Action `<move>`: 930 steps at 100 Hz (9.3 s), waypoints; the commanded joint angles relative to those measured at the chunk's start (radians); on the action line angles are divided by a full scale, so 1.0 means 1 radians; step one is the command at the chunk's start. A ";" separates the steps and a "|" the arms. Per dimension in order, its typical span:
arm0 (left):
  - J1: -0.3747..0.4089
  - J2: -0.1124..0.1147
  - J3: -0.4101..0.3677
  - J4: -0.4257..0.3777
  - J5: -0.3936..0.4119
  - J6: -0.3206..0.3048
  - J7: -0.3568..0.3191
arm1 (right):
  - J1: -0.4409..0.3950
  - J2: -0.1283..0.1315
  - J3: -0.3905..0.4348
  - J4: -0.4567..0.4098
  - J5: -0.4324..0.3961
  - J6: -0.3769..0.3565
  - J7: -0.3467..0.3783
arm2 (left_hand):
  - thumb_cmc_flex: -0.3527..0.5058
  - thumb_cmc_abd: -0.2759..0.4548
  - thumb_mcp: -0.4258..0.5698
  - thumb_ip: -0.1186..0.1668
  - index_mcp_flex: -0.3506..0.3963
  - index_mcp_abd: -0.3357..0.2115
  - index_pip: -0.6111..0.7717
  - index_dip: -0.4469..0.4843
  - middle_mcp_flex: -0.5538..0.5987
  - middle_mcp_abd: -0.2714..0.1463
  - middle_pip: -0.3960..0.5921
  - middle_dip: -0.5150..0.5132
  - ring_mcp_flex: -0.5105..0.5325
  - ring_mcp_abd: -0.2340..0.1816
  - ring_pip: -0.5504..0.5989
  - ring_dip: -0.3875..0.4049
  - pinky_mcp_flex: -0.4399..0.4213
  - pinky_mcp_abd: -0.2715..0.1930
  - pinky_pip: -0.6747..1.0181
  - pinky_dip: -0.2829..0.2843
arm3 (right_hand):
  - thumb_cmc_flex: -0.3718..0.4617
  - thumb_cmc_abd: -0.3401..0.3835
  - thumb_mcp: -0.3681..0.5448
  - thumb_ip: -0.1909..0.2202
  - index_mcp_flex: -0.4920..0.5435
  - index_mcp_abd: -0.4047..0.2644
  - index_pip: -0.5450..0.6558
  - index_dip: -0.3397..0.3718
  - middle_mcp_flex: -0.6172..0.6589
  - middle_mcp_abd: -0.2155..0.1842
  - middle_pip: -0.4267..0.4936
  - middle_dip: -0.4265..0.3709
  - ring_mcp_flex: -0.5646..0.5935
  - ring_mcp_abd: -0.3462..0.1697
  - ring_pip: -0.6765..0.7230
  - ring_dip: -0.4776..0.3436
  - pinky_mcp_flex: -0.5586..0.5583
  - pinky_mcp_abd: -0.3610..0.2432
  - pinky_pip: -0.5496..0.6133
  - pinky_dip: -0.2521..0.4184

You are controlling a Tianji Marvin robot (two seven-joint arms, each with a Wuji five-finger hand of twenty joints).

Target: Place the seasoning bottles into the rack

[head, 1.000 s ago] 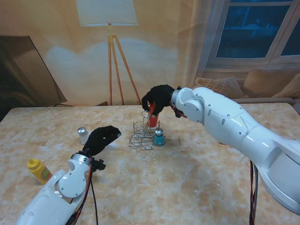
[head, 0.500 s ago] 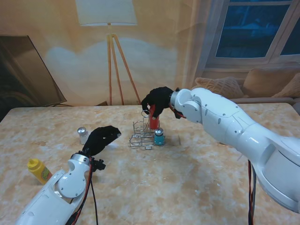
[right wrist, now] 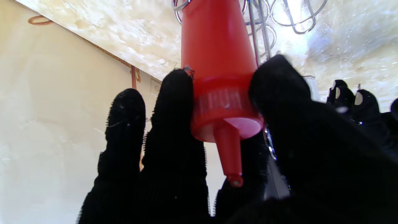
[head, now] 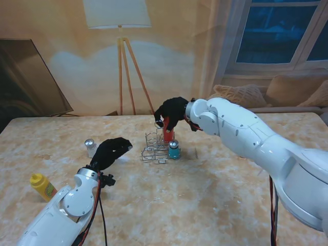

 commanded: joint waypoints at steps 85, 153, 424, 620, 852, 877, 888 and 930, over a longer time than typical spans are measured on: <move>0.000 -0.003 -0.002 0.003 0.002 -0.004 -0.009 | 0.022 -0.071 -0.083 0.116 0.003 -0.055 -0.005 | 0.031 0.000 -0.008 0.007 -0.022 -0.002 -0.008 0.002 0.003 -0.002 0.002 0.007 0.001 0.004 -0.012 0.024 -0.002 0.005 0.000 0.017 | -0.069 0.111 0.116 0.073 -0.090 0.163 -0.023 -0.014 -0.104 -0.044 0.066 -0.122 -0.183 -0.015 -0.181 -0.106 -0.135 0.072 -0.035 0.051; -0.001 -0.002 0.000 0.002 0.003 -0.003 -0.013 | 0.016 0.007 -0.054 -0.010 -0.034 -0.039 0.053 | 0.027 -0.004 -0.003 0.007 -0.022 -0.003 -0.006 0.001 0.004 -0.002 0.002 0.007 0.001 0.005 -0.011 0.024 -0.005 0.008 -0.001 0.017 | -0.287 0.210 0.072 0.224 -0.234 0.404 -0.440 0.023 -0.325 0.125 -0.131 -0.274 -0.425 0.151 -0.354 -0.267 -0.361 0.189 -0.038 -0.033; -0.005 -0.002 0.028 -0.007 -0.006 0.028 -0.029 | -0.711 0.357 0.970 -0.594 -0.751 0.107 0.394 | 0.019 -0.008 0.010 0.003 -0.023 -0.003 -0.006 0.001 0.004 -0.002 0.003 0.007 0.000 0.005 -0.013 0.024 -0.006 0.009 -0.003 0.017 | -0.347 0.221 0.034 0.225 -0.295 0.451 -0.582 0.030 -0.357 0.178 -0.229 -0.320 -0.497 0.220 -0.453 -0.335 -0.445 0.182 -0.106 -0.159; -0.004 -0.002 0.029 -0.007 -0.006 0.031 -0.029 | -0.628 0.357 0.816 -0.418 -0.641 0.214 0.333 | 0.018 -0.010 0.015 0.003 -0.020 -0.004 0.000 0.000 0.009 -0.001 0.007 0.009 0.006 0.007 -0.006 0.027 -0.003 0.011 0.001 0.020 | 0.001 -0.071 0.211 0.004 -0.106 0.123 0.049 0.190 -0.038 -0.111 0.155 -0.014 -0.012 -0.116 -0.138 -0.017 0.032 -0.033 0.032 0.012; -0.004 -0.002 0.024 -0.003 -0.003 0.023 -0.025 | -0.656 0.284 0.671 -0.904 -0.558 0.530 0.434 | 0.012 -0.016 0.028 0.001 -0.021 0.000 -0.001 -0.003 0.006 0.001 0.005 0.007 0.003 0.007 -0.007 0.025 0.000 0.008 0.003 0.013 | 0.139 -0.088 0.175 0.072 0.104 0.089 0.162 0.199 0.143 -0.075 0.238 0.061 0.085 -0.091 0.061 0.019 0.079 0.042 0.086 0.081; -0.003 -0.002 0.024 -0.005 -0.003 0.023 -0.026 | -0.609 0.280 0.607 -0.917 -0.513 0.554 0.461 | 0.010 -0.016 0.028 0.000 -0.022 -0.001 -0.002 -0.003 0.006 -0.001 0.005 0.007 0.003 0.006 -0.007 0.025 0.000 0.007 0.003 0.012 | 0.133 -0.121 0.212 0.077 0.109 0.108 0.163 0.214 0.138 -0.063 0.270 0.054 0.083 -0.092 0.094 0.014 0.076 0.056 0.095 0.095; -0.003 -0.002 0.024 -0.005 -0.004 0.023 -0.026 | -0.593 0.278 0.580 -0.923 -0.501 0.567 0.460 | 0.011 -0.016 0.028 0.000 -0.021 -0.001 -0.002 -0.002 0.007 0.002 0.006 0.007 0.003 0.007 -0.008 0.024 0.000 0.007 0.003 0.012 | 0.129 -0.123 0.216 0.077 0.109 0.108 0.162 0.215 0.136 -0.058 0.277 0.051 0.084 -0.096 0.103 0.010 0.078 0.056 0.097 0.099; -0.002 -0.002 0.019 -0.003 -0.004 0.016 -0.024 | -0.548 0.267 0.494 -0.923 -0.430 0.592 0.432 | 0.010 -0.018 0.030 0.000 -0.021 0.000 -0.003 -0.002 0.006 0.000 0.005 0.007 0.004 0.006 -0.008 0.024 0.003 0.004 0.001 0.009 | 0.104 -0.123 0.225 0.071 0.103 0.115 0.168 0.210 0.137 -0.045 0.305 0.042 0.089 -0.111 0.144 0.004 0.078 0.051 0.106 0.111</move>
